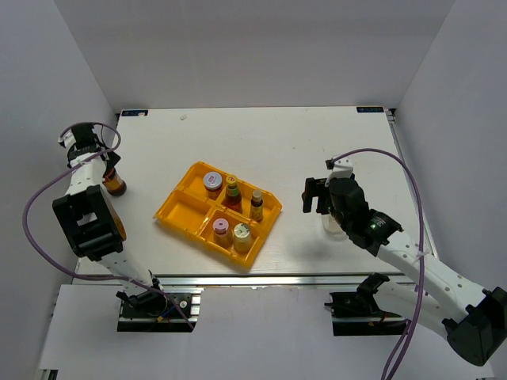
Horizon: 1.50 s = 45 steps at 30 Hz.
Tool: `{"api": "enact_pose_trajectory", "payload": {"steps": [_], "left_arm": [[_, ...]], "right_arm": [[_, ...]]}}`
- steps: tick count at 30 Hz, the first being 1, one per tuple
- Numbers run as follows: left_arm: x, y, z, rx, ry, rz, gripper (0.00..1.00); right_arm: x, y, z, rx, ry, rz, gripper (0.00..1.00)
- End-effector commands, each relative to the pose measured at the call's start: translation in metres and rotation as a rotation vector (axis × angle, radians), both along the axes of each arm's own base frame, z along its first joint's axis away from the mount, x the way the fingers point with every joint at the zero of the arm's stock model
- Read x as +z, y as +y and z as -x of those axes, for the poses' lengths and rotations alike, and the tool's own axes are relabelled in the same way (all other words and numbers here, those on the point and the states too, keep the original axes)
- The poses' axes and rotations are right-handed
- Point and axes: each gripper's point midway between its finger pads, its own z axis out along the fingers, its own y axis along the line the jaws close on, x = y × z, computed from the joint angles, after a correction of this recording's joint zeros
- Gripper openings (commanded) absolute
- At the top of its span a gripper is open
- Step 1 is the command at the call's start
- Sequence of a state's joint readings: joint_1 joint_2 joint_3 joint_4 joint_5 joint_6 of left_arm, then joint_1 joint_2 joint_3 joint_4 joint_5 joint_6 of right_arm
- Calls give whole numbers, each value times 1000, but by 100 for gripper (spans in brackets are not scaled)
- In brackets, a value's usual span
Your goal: Organize the condiment bottles
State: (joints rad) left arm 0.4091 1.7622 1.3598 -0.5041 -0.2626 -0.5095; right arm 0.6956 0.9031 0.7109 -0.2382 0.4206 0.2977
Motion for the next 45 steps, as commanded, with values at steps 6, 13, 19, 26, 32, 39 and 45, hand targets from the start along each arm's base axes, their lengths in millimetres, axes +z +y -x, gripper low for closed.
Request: {"api": "enact_pose_trajectory", "payload": {"steps": [6,13,19,26,32,39,45], "left_arm": [[39,-37,-15,-141,-132,72,15],[101,-159,-38,-486,-264,22,0],[122,-234,-23,-652,-333,38,0],[115,-267,-9,-707,-302,38,0],[103,-275,-8,-710,-272,40,0],[75,-301,-10,-786,-217,98,0],[51,-308,-12,-821,-154,96,1]], "right_arm": [[16,-3,-4,-15,-52,-19,89],[13,-5,0,-9,-53,-24,89],[11,-5,5,6,-55,-30,89],[9,-6,7,11,-51,-37,89],[8,-7,9,10,-50,-37,89],[3,-9,9,3,-41,-26,89],[0,-11,9,-6,-36,-18,89]]}}
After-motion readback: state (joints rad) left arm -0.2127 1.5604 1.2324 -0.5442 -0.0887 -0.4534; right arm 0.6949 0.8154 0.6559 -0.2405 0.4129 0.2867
